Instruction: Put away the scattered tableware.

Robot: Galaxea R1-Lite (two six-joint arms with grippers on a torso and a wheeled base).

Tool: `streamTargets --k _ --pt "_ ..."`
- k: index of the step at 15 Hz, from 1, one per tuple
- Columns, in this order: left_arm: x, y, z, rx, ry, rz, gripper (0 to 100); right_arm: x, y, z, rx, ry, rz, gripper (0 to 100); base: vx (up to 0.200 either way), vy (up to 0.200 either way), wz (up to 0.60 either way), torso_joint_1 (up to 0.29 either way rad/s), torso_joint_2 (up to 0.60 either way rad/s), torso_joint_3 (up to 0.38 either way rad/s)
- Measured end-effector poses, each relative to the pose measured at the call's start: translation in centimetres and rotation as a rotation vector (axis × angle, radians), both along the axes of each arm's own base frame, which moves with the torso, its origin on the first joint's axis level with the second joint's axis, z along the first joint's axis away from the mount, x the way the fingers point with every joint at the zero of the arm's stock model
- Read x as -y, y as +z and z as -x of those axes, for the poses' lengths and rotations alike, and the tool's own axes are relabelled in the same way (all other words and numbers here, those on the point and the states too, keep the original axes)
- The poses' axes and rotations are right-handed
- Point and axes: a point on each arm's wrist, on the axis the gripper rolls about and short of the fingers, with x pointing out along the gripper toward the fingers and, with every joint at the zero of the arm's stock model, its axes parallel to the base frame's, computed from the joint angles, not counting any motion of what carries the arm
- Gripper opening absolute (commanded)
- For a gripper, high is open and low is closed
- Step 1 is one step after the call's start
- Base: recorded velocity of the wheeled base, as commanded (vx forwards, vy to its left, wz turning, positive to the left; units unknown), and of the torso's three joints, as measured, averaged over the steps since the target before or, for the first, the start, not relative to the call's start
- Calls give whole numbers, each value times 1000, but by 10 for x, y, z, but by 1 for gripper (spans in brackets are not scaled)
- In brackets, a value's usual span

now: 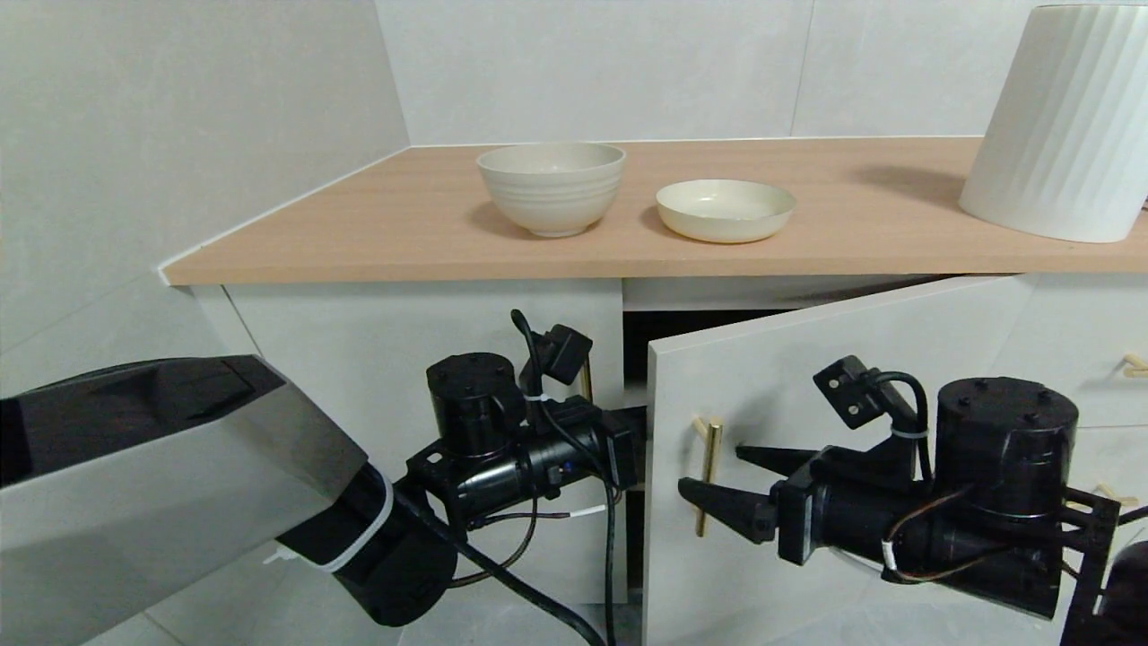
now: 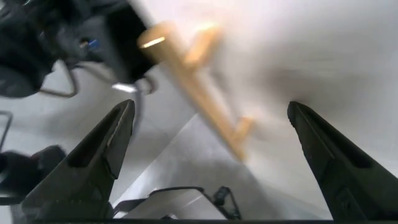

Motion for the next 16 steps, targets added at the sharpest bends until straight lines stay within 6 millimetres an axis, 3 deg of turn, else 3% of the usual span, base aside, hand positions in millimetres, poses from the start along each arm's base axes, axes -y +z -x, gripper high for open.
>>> streamTargets --k 4,9,11,16 --pt "0 0 0 1 22 -3 0 24 12 20 -48 -60 109 100 0 0 0 0 0 0" --pt "2 5 5 7 49 0 0 52 35 69 -99 -63 205 100 0 0 0 0 0 0" --pt "5 4 9 2 37 -5 0 57 44 78 -61 -57 175 100 0 0 0 0 0 0" --pt "6 6 12 0 32 -7 0 62 45 87 -52 -50 168 100 -160 0 0 1 4 -1"
